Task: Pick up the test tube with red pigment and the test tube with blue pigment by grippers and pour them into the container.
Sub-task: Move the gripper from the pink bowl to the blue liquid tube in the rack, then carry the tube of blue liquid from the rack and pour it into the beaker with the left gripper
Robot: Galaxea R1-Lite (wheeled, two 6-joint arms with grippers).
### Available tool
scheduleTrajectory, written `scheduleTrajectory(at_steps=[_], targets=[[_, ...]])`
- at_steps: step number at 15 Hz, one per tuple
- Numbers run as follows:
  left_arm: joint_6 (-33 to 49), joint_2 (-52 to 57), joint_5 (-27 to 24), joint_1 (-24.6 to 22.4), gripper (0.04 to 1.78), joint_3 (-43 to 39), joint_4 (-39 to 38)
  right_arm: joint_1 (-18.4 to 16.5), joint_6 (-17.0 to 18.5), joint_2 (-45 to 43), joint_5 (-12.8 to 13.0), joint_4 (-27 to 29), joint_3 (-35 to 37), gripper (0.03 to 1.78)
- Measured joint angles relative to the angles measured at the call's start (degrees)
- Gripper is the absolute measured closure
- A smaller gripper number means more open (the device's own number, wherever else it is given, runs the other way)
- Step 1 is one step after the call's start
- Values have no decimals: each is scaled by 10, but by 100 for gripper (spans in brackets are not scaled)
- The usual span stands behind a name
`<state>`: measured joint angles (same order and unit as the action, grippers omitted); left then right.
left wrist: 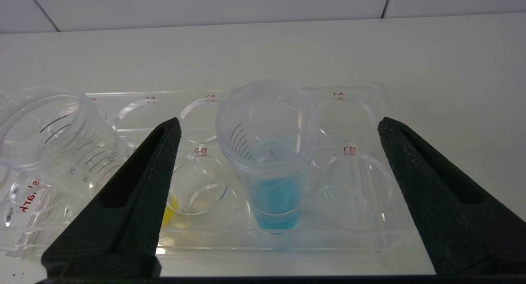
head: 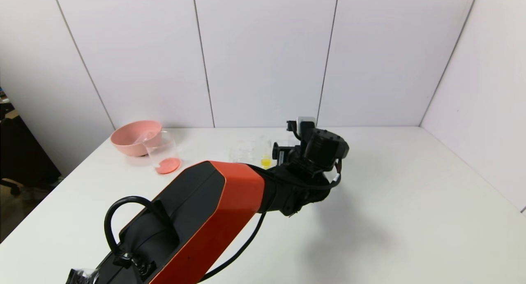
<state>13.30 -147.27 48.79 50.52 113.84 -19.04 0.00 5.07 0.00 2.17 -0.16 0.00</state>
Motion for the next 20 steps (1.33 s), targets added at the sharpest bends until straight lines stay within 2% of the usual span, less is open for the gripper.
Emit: scheduleTrajectory(at_steps=[3, 7, 8, 20], targets=[[0, 0, 0, 1, 49, 0, 0, 0, 0, 0, 0, 0, 0, 4], [1, 2, 2, 3, 122, -4, -9, 0, 0, 0, 0, 0, 0, 4], [1, 3, 1, 2, 134, -4, -9, 0, 0, 0, 0, 0, 0, 4], [-10, 36, 2, 4, 137, -5, -12, 0, 0, 0, 0, 0, 0, 4]])
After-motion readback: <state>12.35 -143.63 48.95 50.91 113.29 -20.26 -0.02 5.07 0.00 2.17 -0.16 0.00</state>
